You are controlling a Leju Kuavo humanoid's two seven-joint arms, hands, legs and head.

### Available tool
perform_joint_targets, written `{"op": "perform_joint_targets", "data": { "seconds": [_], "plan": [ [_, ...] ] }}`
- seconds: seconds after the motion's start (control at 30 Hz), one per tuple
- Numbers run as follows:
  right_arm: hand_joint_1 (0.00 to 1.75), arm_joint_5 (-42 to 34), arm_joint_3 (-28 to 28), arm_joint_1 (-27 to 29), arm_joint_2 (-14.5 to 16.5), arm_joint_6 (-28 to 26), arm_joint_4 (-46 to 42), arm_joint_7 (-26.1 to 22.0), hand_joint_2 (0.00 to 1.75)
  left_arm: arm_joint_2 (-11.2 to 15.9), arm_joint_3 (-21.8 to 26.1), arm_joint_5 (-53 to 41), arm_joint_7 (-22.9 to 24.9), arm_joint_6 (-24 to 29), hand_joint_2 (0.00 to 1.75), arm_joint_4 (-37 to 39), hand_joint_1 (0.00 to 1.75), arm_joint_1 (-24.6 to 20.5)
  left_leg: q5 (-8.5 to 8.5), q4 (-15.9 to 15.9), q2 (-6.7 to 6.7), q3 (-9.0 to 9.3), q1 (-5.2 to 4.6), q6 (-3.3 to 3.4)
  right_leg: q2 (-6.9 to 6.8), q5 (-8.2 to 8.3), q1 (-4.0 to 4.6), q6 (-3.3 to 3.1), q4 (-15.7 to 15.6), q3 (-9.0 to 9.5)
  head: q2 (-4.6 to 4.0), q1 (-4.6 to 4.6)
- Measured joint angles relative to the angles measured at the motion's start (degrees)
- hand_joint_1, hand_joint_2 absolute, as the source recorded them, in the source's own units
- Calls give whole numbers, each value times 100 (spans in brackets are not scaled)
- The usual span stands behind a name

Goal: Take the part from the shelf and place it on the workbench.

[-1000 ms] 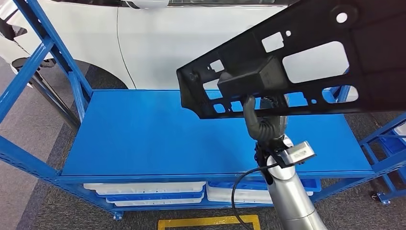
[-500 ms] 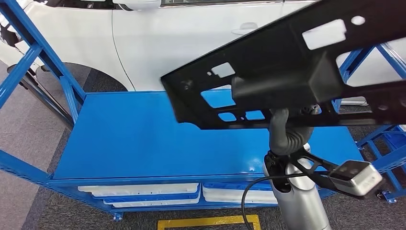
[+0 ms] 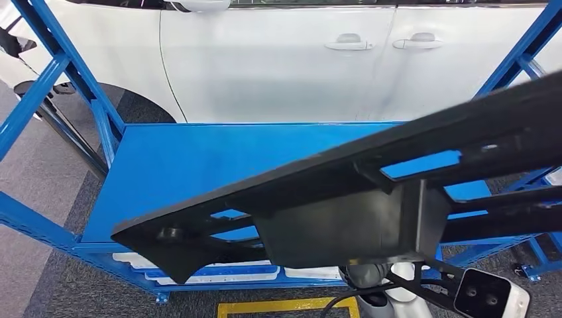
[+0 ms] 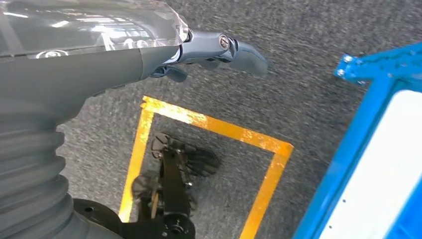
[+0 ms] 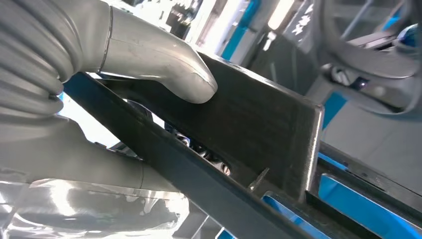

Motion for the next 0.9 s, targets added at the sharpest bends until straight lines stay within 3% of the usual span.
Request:
{"op": "perform_joint_targets", "data": {
  "seconds": [0.03,0.07,0.1,0.2,0.23,0.33,0.37,0.4,0.5,0.53,0.57,0.6,0.67,0.73,0.77,0.83,0.87,0.9],
  "plan": [
    [175,-49,-2,44,28,67,-29,0,175,1,0,-6,49,15,175,0,0,4,29,4,2,-41,0,-5,-1,-93,-19,18,252,-67,0,0],
    [175,-88,-7,84,58,120,-58,0,175,2,0,-16,98,36,175,0,0,11,58,9,2,-83,0,-15,-2,-70,-34,30,284,-27,0,0],
    [175,-117,-14,115,87,158,-85,0,175,2,0,-27,140,57,175,0,0,18,88,16,2,-123,1,-28,-3,52,-48,33,65,138,0,0],
    [175,-184,-50,186,149,282,-130,0,175,5,0,-78,214,109,175,0,0,33,180,35,-11,-203,-4,-101,0,448,-42,-4,-1168,910,0,0],
    [175,-201,-75,221,171,367,-135,0,175,14,0,-91,227,118,175,0,0,38,212,35,-15,-210,-7,-137,4,495,-26,-27,-1387,1034,0,0],
    [175,-207,-166,332,267,768,-130,1,175,60,0,-107,252,114,175,0,0,67,306,9,-15,-230,1,-257,6,595,-2,-131,-1456,989,0,0],
    [175,-203,-189,354,308,916,-125,1,175,75,0,-108,256,103,175,0,0,79,235,57,-13,-268,8,-289,-2,650,-9,-184,-1465,943,0,0],
    [175,-197,-207,368,350,1038,-122,2,175,89,0,-109,257,91,175,0,0,90,57,206,-11,-335,13,-318,-11,716,-20,-234,-1482,887,0,0],
    [175,-178,-254,404,451,1201,-110,2,175,115,0,-114,262,61,175,0,0,99,-768,1265,-9,-653,24,-379,-29,901,1,-309,-1483,654,0,0],
    [175,-177,-270,418,467,1209,-104,2,175,123,0,-116,262,57,175,0,0,98,-886,1584,-9,-700,24,-390,-33,959,15,-313,-1472,570,0,0],
    [175,-177,-286,429,480,1211,-98,2,175,133,0,-119,262,55,175,0,0,99,-872,1738,-9,-663,23,-392,-35,1013,28,-312,-1457,485,0,0],
    [175,-177,-301,436,492,1213,-93,2,175,142,0,-120,262,55,175,-1,0,99,-752,1666,-9,-511,23,-383,-36,1062,38,-307,-1438,402,0,0],
    [175,-177,-325,442,518,1220,-89,2,175,162,0,-122,262,53,175,-4,0,90,-533,955,-9,84,16,-328,-35,1149,54,-286,-1391,262,0,0],
    [175,-174,-340,444,542,1226,-88,2,175,181,-1,-125,262,51,175,-10,0,79,-561,170,-14,615,-13,-253,-37,1224,70,-238,-1356,188,0,1],
    [175,-172,-346,446,552,1226,-88,2,175,189,-1,-125,263,51,175,-13,0,76,-609,-25,-17,725,-33,-219,-39,1262,70,-205,-1351,177,0,0],
    [175,-168,-355,449,562,1227,-88,2,175,194,-1,-125,264,50,175,-13,0,83,-553,-94,-11,703,-43,-152,-37,1330,61,-134,-1362,166,0,0],
    [175,-168,-361,450,565,1227,-88,2,175,196,0,-125,265,50,175,-13,0,82,-502,-111,2,669,-34,-112,-29,1283,53,-98,-1327,136,0,-1],
    [175,-168,-367,452,566,1227,-87,2,175,198,0,-124,265,50,175,-13,0,82,-438,-127,16,619,-20,-71,-21,1135,45,-64,-1211,76,0,0]
  ]
}}
